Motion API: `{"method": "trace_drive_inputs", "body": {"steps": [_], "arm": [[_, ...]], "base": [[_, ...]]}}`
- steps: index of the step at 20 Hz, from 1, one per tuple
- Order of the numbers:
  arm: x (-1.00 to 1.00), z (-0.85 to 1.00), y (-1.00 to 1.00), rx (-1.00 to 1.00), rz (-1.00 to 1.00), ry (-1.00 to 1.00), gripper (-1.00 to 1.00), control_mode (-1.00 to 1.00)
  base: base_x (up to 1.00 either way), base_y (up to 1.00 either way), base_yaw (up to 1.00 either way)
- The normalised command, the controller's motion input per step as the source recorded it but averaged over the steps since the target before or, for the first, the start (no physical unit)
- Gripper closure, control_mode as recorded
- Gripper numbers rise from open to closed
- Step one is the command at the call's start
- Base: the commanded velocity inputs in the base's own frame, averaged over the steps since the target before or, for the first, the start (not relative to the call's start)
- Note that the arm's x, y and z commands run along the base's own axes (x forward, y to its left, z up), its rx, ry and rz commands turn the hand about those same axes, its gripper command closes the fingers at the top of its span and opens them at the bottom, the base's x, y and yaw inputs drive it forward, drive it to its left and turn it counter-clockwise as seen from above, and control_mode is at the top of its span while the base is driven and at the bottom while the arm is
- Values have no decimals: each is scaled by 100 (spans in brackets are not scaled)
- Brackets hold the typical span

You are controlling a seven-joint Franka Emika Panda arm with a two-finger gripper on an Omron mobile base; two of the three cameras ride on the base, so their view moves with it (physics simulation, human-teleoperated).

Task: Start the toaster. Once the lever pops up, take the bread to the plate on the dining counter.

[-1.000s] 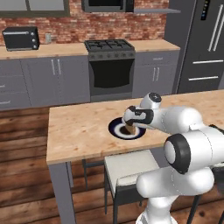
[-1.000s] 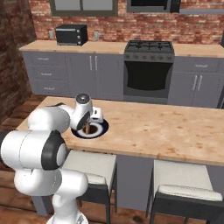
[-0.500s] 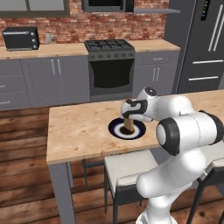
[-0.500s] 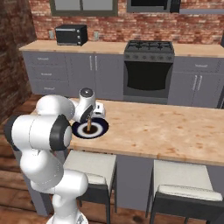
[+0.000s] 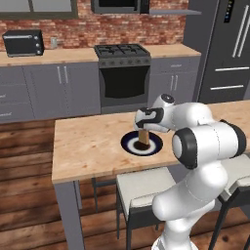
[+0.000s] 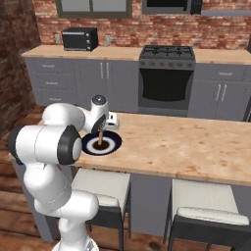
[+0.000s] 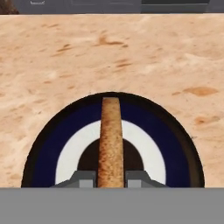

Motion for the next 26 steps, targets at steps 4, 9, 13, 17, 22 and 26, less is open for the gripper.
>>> {"method": "trace_drive_inputs", "body": {"steps": [4, 9, 13, 17, 22, 26], "arm": [[-19, -4, 0, 0, 0, -4, 100, -100], [-6, -5, 0, 0, 0, -5, 100, -100], [0, -6, 1, 0, 0, -2, 100, -100], [-1, -11, 5, 0, 0, -2, 100, -100], [-1, -10, 7, 0, 0, -2, 100, -100], [0, -10, 6, 0, 0, 0, 100, -100]], "base": [[0, 0, 0], [0, 0, 0], [0, 0, 0], [0, 0, 0], [0, 0, 0], [0, 0, 0]]}}
